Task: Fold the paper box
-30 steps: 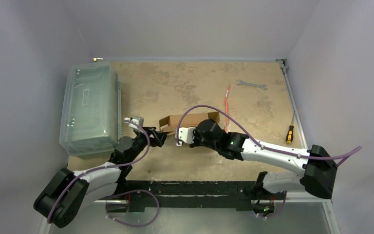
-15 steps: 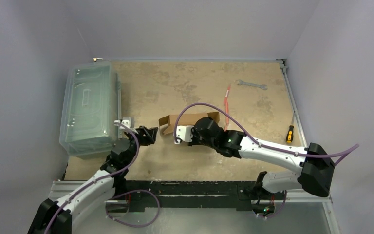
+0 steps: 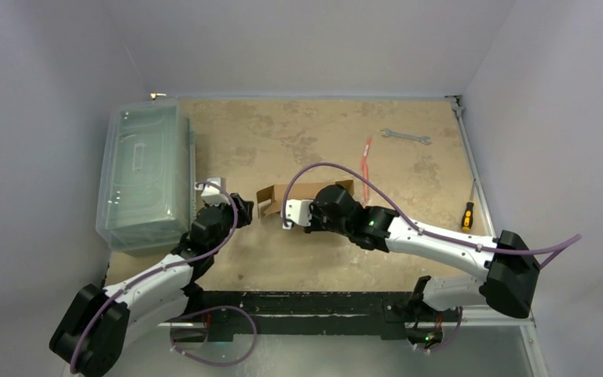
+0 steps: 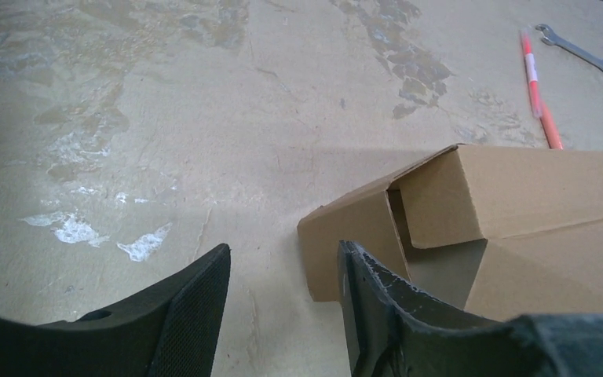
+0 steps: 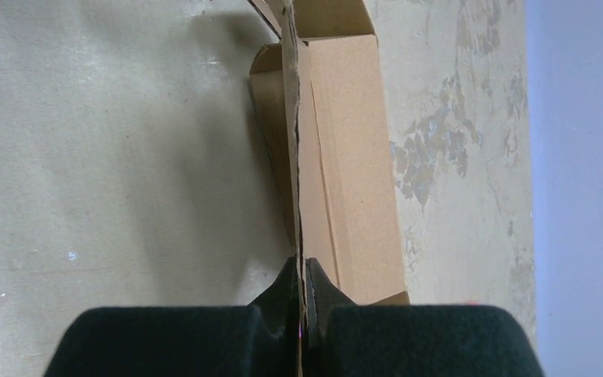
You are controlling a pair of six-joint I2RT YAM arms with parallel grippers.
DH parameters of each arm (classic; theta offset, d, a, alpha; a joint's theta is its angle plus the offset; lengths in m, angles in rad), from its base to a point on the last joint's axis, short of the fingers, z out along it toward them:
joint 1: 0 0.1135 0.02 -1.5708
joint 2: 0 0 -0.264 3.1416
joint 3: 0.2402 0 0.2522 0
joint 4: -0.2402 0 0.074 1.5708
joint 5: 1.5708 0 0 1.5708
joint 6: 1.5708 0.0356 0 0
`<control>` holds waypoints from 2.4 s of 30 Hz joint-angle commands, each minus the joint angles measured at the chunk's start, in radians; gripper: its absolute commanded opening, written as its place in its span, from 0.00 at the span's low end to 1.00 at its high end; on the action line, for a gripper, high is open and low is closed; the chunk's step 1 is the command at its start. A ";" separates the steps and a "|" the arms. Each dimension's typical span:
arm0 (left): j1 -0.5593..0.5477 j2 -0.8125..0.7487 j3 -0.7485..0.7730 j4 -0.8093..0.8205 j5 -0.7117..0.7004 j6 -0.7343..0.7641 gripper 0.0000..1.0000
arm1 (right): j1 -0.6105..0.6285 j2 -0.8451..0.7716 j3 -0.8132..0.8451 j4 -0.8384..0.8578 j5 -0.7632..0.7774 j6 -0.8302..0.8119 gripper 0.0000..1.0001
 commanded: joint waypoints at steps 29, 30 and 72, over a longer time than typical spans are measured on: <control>-0.004 0.376 0.107 0.428 0.107 0.110 0.55 | -0.034 -0.016 0.066 -0.037 -0.097 0.016 0.00; -0.004 0.383 0.105 0.433 0.124 0.112 0.55 | -0.035 -0.015 0.067 -0.039 -0.097 0.017 0.00; -0.004 0.469 0.001 0.552 0.339 0.144 0.63 | -0.058 -0.005 0.090 -0.062 -0.151 0.042 0.00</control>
